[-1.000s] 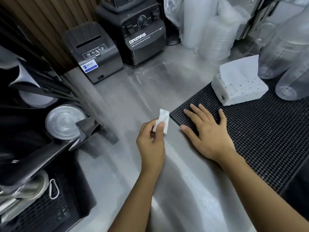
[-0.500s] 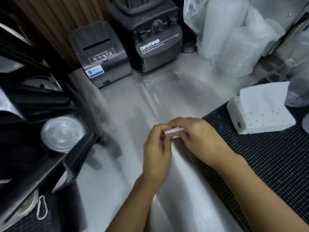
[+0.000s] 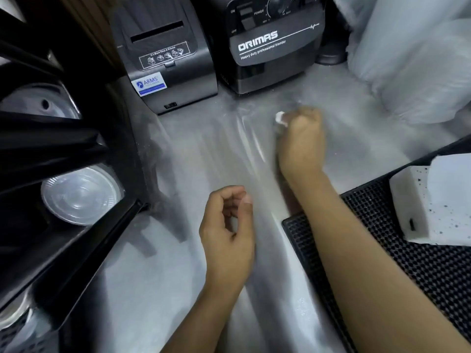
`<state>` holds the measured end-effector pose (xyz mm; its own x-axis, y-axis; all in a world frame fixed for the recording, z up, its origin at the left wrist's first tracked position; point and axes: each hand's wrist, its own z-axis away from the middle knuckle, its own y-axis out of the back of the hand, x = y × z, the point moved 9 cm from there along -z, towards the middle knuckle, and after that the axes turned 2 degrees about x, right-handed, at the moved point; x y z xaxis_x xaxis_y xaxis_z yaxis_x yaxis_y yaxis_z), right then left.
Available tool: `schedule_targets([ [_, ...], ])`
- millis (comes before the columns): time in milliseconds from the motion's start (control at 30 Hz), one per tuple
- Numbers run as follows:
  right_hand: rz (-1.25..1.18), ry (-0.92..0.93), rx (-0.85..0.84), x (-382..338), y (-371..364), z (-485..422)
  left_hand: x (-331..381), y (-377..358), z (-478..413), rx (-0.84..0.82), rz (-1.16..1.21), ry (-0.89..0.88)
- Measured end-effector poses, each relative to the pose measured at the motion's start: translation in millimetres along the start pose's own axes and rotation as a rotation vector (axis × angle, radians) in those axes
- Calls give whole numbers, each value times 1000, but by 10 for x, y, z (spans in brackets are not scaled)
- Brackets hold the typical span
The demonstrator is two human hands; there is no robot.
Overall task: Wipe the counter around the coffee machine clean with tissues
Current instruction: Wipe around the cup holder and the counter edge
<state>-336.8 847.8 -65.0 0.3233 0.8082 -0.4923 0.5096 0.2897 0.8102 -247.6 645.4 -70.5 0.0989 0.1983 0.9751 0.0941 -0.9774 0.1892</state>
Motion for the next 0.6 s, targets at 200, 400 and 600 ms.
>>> schedule_targets([
  [200, -98, 88, -55, -80, 19, -23, 4, 32, -8, 10, -4, 9],
  [400, 82, -3, -65, -101, -240, -494, -7, 55, -6, 21, 7, 22],
  [600, 14, 257, -214, -455, -292, -229, -85, 212, -9, 39, 70, 131],
])
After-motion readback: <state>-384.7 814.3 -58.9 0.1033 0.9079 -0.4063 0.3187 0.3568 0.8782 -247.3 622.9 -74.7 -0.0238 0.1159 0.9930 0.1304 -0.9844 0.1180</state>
